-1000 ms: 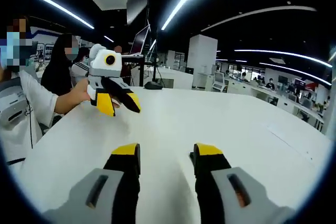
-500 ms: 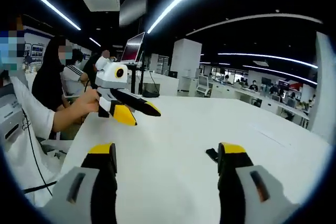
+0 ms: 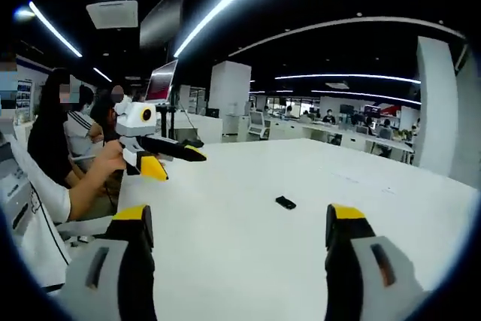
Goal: Snap the two parts of the plastic buckle together until the buckle closes and remains connected.
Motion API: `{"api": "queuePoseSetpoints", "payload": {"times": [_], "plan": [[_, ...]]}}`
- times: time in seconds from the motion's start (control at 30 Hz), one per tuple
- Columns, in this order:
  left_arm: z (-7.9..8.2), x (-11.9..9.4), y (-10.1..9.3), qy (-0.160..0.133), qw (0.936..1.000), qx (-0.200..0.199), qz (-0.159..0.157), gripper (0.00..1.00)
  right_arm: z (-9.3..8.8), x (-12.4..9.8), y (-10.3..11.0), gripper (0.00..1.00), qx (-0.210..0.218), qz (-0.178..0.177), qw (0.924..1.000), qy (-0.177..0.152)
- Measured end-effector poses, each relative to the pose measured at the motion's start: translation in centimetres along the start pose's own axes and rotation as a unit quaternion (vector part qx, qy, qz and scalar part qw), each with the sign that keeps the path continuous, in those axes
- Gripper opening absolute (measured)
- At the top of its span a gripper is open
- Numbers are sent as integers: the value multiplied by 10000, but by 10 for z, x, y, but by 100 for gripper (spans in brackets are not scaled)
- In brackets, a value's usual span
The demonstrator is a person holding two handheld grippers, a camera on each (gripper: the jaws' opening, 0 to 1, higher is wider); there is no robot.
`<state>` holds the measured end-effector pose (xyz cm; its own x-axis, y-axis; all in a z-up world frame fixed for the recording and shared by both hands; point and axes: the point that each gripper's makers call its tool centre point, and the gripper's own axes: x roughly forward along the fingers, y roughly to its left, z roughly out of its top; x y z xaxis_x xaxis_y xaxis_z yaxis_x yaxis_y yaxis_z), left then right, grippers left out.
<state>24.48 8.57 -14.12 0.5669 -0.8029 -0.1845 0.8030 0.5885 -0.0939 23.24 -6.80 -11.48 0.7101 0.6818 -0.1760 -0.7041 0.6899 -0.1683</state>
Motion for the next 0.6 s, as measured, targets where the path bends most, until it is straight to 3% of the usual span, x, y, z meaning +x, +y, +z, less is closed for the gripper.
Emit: {"api": "queuePoseSetpoints", "payload": {"times": [0.27, 0.4, 0.6], "plan": [[2, -5, -17, 60, 9999, 137, -64, 75, -1, -25, 2, 100, -12, -369, 9991, 188], [1, -9, -24, 106, 9998, 159, -58, 75, -1, -36, 5, 100, 21, -486, 9988, 97], [13, -20, -30, -78, 9999, 107, -25, 76, 0, -46, 6, 100, 157, -541, 9984, 27]]}}
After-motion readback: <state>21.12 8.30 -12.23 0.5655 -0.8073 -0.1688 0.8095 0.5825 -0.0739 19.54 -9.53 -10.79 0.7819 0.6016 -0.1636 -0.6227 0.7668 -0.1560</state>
